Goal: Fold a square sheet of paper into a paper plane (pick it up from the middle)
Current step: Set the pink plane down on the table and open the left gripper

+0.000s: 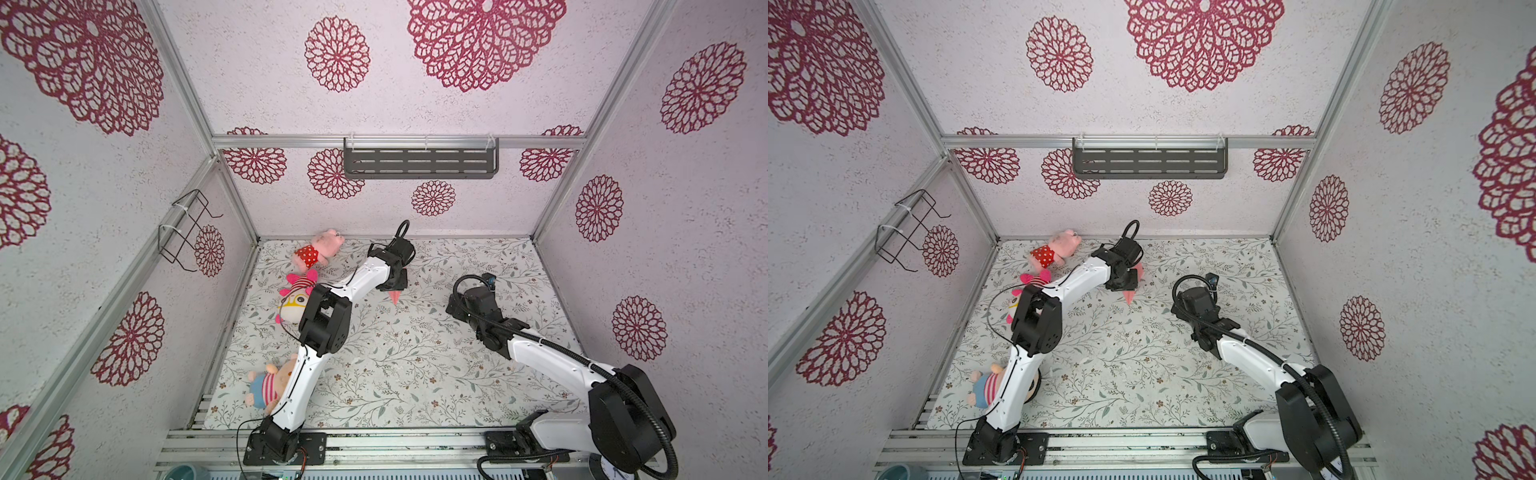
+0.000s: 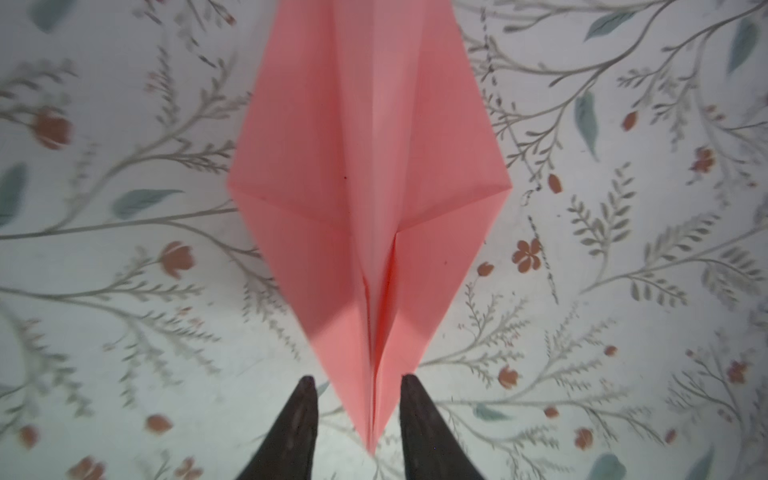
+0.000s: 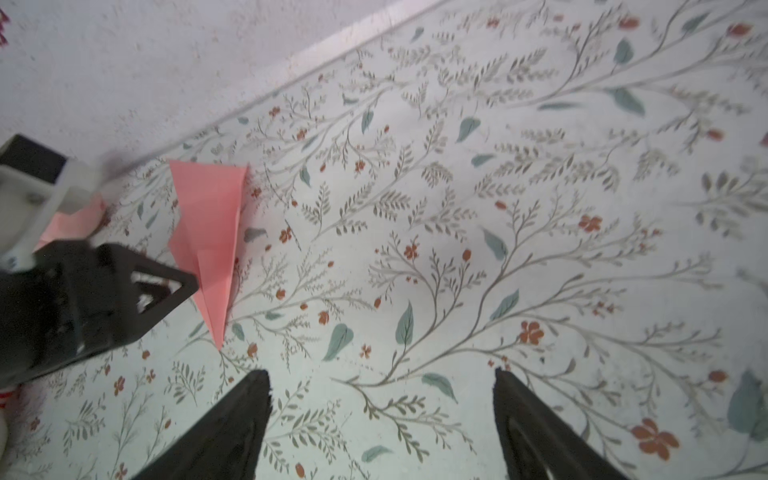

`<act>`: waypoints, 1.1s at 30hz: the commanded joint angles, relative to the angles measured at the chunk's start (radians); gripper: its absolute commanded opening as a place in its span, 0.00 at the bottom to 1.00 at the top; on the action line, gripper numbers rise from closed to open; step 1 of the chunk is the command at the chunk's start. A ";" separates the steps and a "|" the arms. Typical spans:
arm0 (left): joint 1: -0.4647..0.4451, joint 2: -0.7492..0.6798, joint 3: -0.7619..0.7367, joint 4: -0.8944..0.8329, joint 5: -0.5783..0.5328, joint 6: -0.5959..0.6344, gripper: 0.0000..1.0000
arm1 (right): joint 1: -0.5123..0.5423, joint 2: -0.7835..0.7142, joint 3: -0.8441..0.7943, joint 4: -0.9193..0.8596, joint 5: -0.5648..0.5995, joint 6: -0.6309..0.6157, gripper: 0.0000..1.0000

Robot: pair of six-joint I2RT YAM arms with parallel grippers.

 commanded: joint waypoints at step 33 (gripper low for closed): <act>0.443 -1.276 -1.737 1.351 -0.501 0.427 0.97 | -0.344 -0.137 -0.547 0.784 0.102 -0.633 0.99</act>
